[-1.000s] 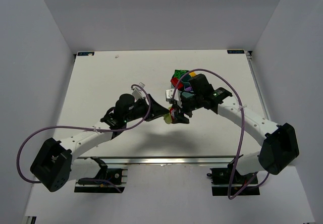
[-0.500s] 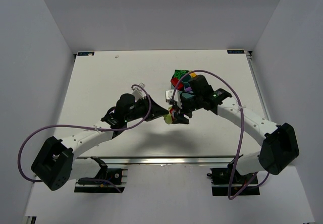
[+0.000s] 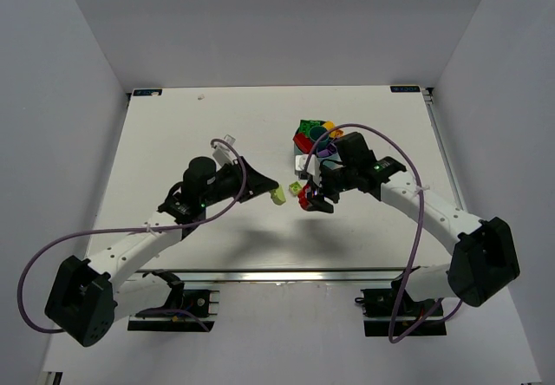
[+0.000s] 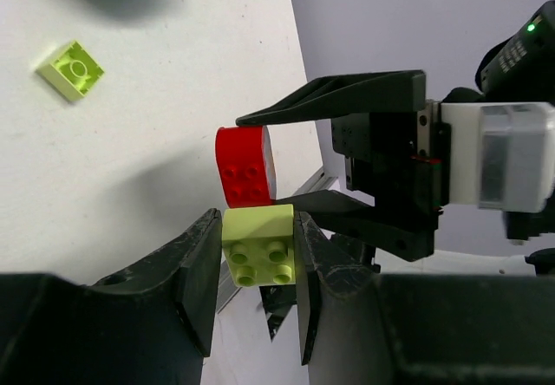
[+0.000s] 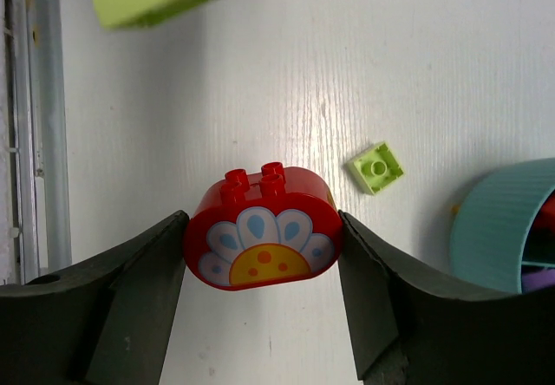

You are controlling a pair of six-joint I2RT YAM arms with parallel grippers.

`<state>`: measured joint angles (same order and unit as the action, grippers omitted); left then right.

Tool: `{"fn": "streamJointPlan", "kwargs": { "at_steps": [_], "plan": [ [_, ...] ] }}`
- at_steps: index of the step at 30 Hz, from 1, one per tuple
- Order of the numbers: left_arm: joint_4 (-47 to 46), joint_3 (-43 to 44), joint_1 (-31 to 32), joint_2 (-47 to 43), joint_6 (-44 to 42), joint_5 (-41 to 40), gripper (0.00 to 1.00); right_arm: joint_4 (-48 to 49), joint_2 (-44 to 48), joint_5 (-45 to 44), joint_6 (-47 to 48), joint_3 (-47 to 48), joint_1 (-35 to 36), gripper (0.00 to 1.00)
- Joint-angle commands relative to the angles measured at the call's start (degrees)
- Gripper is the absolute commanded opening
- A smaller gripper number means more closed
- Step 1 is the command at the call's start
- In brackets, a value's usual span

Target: Sort the legos into containers by color

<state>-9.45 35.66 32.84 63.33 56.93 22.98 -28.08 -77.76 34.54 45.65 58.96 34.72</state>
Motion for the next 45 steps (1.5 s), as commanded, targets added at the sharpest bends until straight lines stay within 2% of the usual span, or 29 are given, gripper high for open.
{"fn": "streamJointPlan", "kwargs": {
  "at_steps": [1, 11, 19, 26, 30, 35, 40, 45],
  "plan": [
    [3.0, 3.3, -2.0, -1.5, -2.6, 2.4, 0.0, 0.2, 2.7, -0.7, 0.8, -0.7, -0.8, 0.0],
    [11.6, 13.5, -4.7, 1.5, -8.5, 1.6, 0.0, 1.1, 5.9, -1.6, -1.0, -1.5, -3.8, 0.0],
    [16.1, 30.7, -4.5, 13.3, -16.4, -4.3, 0.0, 4.3, 10.8, -1.8, -6.4, -4.1, -9.3, 0.0],
    [12.5, 45.2, -1.0, 29.1, -24.3, -9.1, 0.0, 12.8, 18.7, -7.7, -15.1, -8.5, -13.9, 0.0],
    [9.8, 50.2, 2.0, 36.0, -28.6, -13.3, 0.0, 14.7, 20.7, -9.6, -19.2, -10.1, -15.6, 0.0],
    [2.6, 54.9, 4.1, 42.1, -33.5, -16.6, 0.0, 14.8, 21.2, -10.1, -21.9, -10.5, -17.8, 0.0],
    [0.5, 60.8, 5.7, 48.7, -36.5, -18.3, 0.0, 14.5, 21.0, -9.5, -22.5, -10.4, -20.3, 0.0],
    [-2.9, 60.9, 7.8, 51.4, -40.8, -21.7, 0.0, 14.3, 20.3, -8.7, -22.6, -10.4, -21.6, 0.0]
  ]
}}
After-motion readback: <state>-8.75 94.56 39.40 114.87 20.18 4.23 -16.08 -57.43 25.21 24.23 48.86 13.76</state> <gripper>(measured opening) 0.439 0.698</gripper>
